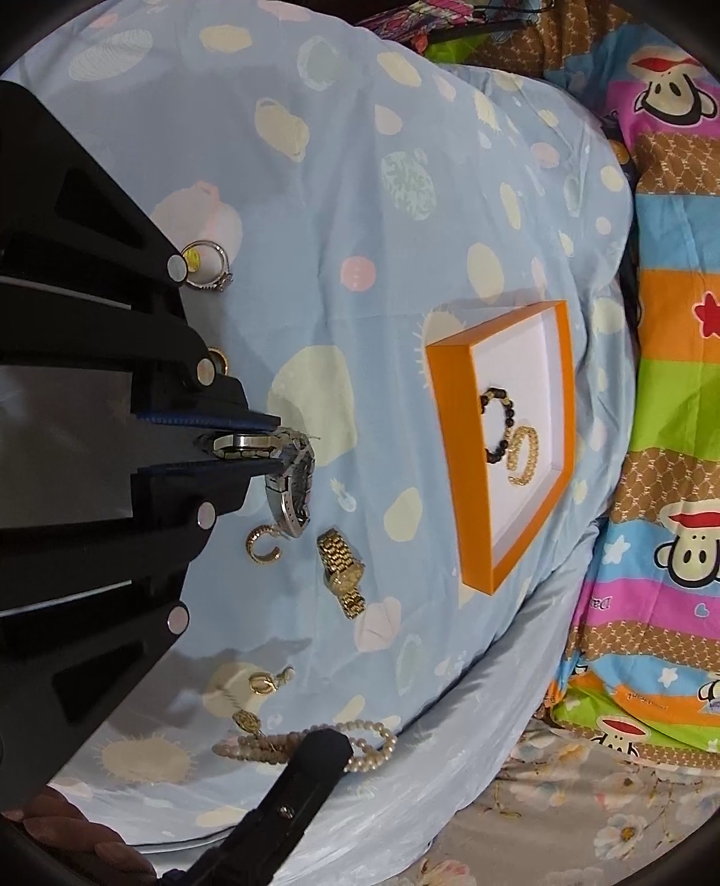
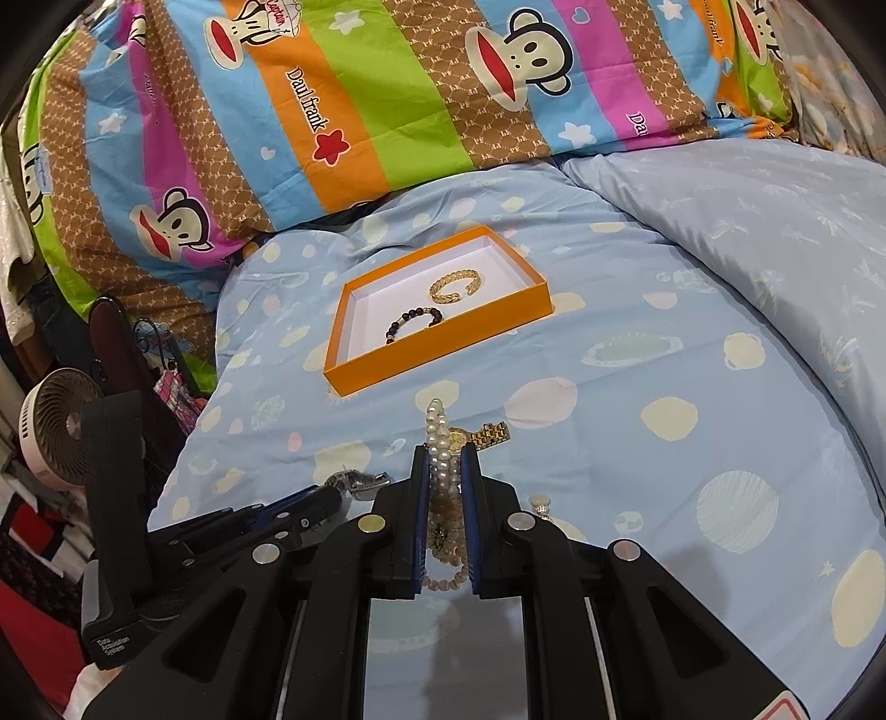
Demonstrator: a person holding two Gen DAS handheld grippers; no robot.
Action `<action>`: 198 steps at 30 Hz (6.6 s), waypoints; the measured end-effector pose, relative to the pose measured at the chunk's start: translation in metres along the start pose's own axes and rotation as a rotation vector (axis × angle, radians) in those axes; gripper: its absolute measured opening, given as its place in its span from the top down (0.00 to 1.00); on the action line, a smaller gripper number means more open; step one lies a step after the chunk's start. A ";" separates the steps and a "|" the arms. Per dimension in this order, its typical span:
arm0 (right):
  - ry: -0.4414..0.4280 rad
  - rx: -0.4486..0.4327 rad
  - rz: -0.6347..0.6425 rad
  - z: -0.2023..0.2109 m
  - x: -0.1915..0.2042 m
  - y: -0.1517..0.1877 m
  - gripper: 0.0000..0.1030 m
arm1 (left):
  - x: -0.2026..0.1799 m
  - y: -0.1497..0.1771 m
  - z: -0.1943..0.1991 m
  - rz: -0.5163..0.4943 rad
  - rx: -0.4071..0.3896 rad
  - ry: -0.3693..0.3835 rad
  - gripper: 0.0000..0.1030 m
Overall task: Organize jewelry
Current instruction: 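Lower the silver watch and pearl strand into the orange box, open both tools, then move both tools back over the remaining rings and gold watch, then grasp the gold watch with the right tool while the left tool grasps the ring pair, then carry the gold watch and ring pair into the orange box, open both tools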
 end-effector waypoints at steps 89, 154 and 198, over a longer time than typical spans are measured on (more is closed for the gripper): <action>-0.100 0.215 0.600 -0.097 0.023 0.008 0.74 | 0.059 0.045 0.069 0.200 -0.134 -0.154 0.44; -0.095 -0.027 0.087 0.032 0.007 0.009 0.81 | 0.035 -0.025 0.052 0.050 -0.153 -0.081 0.81; 0.013 -0.058 0.035 -0.173 -0.024 -0.112 0.76 | 0.041 -0.151 -0.109 0.060 -0.170 -0.090 0.60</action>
Point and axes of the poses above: each gripper's, at about its wrist camera, not at the fingertips, and z roughly against the way its jaws point, x to its left, y to its underside, the point moved 3 cm from there along -z, roughly the way its jaws point, and after that the axes turned 10 degrees about -x, right-handed, at the moved point
